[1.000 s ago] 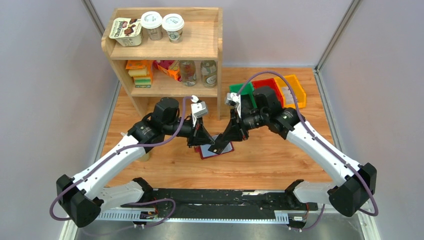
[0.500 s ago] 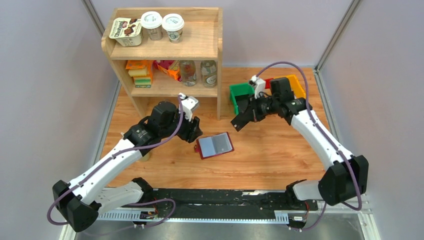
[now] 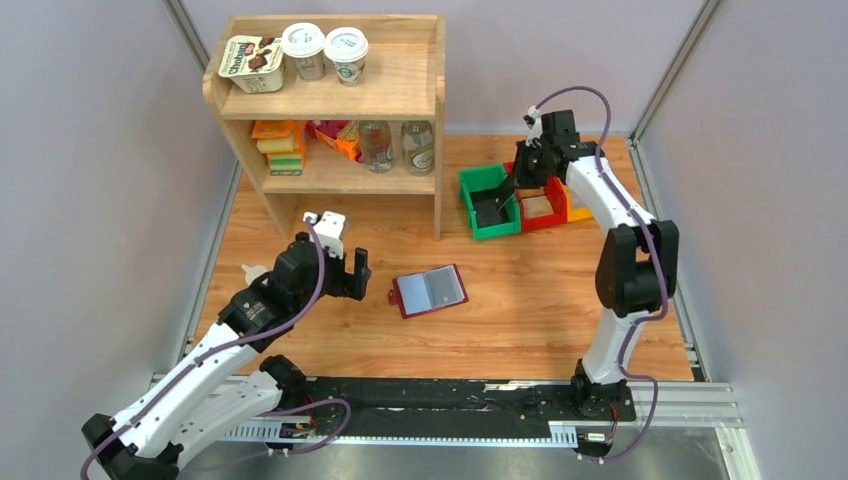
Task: Take the credit cards out of the card holder
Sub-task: Place the credit card in the storage box.
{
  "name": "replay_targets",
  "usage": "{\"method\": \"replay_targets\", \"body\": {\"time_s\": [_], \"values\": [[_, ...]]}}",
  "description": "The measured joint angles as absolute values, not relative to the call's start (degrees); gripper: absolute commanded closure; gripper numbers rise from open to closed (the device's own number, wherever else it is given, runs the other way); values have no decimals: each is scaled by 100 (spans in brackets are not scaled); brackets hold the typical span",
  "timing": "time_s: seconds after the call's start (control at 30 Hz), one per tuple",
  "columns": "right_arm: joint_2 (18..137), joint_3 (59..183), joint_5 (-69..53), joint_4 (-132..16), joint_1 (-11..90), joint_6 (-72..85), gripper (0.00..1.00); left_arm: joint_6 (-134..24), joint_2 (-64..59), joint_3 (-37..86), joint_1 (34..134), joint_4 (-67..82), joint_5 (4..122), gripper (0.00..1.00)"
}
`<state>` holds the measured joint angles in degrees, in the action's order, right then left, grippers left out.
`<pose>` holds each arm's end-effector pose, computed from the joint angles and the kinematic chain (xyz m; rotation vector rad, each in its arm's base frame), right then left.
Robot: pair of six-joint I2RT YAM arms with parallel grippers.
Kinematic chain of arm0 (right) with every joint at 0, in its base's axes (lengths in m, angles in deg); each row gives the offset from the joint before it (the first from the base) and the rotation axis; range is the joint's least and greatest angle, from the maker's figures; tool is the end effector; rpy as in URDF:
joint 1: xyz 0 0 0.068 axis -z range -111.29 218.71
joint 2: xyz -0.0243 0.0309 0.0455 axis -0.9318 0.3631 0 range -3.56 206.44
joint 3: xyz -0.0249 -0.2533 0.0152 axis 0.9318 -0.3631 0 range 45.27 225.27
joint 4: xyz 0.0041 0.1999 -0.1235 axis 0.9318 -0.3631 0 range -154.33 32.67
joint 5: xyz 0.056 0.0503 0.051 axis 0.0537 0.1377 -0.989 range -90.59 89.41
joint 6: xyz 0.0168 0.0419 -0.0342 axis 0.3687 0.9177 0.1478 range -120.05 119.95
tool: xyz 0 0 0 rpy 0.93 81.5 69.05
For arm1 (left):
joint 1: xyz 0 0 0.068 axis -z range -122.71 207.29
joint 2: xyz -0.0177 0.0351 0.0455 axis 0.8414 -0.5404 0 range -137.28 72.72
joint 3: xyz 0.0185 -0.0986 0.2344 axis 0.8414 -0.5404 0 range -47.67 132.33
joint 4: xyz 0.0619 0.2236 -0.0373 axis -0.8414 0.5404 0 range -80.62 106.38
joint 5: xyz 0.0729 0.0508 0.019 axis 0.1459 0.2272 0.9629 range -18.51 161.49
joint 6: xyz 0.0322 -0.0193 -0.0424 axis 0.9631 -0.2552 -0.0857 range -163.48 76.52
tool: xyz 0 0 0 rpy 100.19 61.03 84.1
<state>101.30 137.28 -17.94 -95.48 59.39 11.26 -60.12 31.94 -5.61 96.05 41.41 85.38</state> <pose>0.3709 0.0727 0.2743 -0.0907 2.4766 0.5283 0.1195 -0.0839 0.2812 0.2602 2.0910 -0.3290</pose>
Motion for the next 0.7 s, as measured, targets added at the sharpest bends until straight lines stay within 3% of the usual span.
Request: {"method": "replay_targets", "body": {"time_s": [0.2, 0.43, 0.7], "values": [[11170, 14183, -2093, -9384, 5819, 1517, 98, -6248, 3137, -638, 9605, 4126, 8529, 0], [11455, 14366, -1848, -9437, 5626, 1758, 46, -6688, 2615, -659, 9605, 4025, 8324, 2], [10458, 13988, -806, -9644, 5600, 1694, 32, -7140, 1830, -657, 9605, 3973, 8162, 6]]}}
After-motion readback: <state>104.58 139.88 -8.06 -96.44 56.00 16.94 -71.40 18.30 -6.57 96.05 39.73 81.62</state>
